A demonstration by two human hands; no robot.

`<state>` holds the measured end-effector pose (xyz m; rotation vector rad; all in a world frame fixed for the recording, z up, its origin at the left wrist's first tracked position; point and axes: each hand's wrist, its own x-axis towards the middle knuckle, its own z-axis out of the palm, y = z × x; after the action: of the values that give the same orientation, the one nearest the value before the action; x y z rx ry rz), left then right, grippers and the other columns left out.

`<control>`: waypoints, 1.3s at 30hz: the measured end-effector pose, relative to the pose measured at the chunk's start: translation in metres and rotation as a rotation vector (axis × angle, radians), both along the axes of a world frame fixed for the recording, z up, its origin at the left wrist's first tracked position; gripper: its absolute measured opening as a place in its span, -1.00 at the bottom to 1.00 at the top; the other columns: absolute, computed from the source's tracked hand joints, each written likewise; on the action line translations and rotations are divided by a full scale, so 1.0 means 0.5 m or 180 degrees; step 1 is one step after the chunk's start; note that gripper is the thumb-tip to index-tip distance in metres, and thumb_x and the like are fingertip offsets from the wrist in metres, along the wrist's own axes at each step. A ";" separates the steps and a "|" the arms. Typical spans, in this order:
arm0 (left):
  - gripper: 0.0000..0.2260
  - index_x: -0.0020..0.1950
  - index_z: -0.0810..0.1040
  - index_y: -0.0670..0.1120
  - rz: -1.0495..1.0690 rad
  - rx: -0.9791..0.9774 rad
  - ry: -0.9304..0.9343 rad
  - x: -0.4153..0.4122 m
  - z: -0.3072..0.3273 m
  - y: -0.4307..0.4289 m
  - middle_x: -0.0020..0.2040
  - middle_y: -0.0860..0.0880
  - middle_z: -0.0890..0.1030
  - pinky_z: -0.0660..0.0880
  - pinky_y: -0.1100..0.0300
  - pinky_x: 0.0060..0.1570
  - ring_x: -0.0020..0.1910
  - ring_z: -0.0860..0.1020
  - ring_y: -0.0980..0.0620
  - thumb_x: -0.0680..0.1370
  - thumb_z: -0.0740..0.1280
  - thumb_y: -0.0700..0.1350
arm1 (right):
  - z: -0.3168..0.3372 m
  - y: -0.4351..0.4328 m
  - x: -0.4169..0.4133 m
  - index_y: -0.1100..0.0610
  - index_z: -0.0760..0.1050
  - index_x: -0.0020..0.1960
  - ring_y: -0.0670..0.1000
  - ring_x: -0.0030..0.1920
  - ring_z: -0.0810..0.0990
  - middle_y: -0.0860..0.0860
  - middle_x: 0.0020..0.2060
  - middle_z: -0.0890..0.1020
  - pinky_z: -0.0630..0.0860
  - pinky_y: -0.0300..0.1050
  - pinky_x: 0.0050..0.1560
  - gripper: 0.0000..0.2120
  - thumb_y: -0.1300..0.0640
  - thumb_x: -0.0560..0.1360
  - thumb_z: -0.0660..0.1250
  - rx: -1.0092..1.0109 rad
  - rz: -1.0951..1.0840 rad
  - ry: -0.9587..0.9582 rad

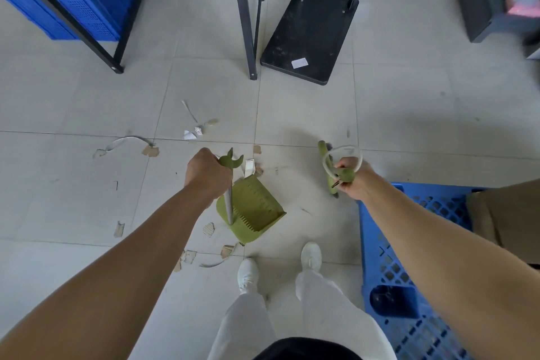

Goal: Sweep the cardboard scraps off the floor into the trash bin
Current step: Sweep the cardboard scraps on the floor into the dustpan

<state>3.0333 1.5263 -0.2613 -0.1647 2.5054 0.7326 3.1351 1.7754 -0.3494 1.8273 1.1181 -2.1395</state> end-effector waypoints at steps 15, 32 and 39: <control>-0.84 -0.25 0.34 -0.19 0.0069 -0.0122 0.0087 0.011 -0.013 0.175 -0.43 -0.03 0.31 0.17 0.27 -0.55 -0.50 0.25 0.03 0.49 0.28 -0.24 | -0.022 0.077 -0.016 0.18 0.41 -0.25 -0.05 -0.65 0.42 0.16 -0.38 0.37 0.29 -0.38 -0.71 -0.71 0.35 0.56 0.02 -0.0488 0.0473 0.0328; -0.89 -0.04 0.43 -0.18 0.0010 0.0169 -0.0016 -0.121 -0.048 0.275 -0.25 0.00 0.41 0.26 0.22 -0.47 -0.36 0.38 0.08 0.47 0.32 -0.24 | -0.082 0.253 -0.096 0.07 0.43 0.10 -0.01 -0.43 0.36 0.06 -0.41 0.48 0.42 -0.33 -0.61 -0.65 0.45 0.50 0.11 0.0246 0.0059 -0.0278; -0.89 -0.11 0.40 -0.20 -0.0047 0.0072 -0.0065 -0.191 -0.042 0.276 -0.31 -0.01 0.38 0.21 0.23 -0.48 -0.39 0.34 0.06 0.49 0.32 -0.21 | -0.068 0.126 -0.214 0.30 0.47 -0.16 0.03 -0.46 0.41 0.12 -0.40 0.41 0.40 -0.24 -0.57 -0.88 0.45 0.46 0.20 -0.0014 0.0731 -0.0065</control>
<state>2.9377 1.6642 -0.2825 -0.1448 2.4756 0.7492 3.0281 1.8383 -0.3836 1.6255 1.2496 -1.9879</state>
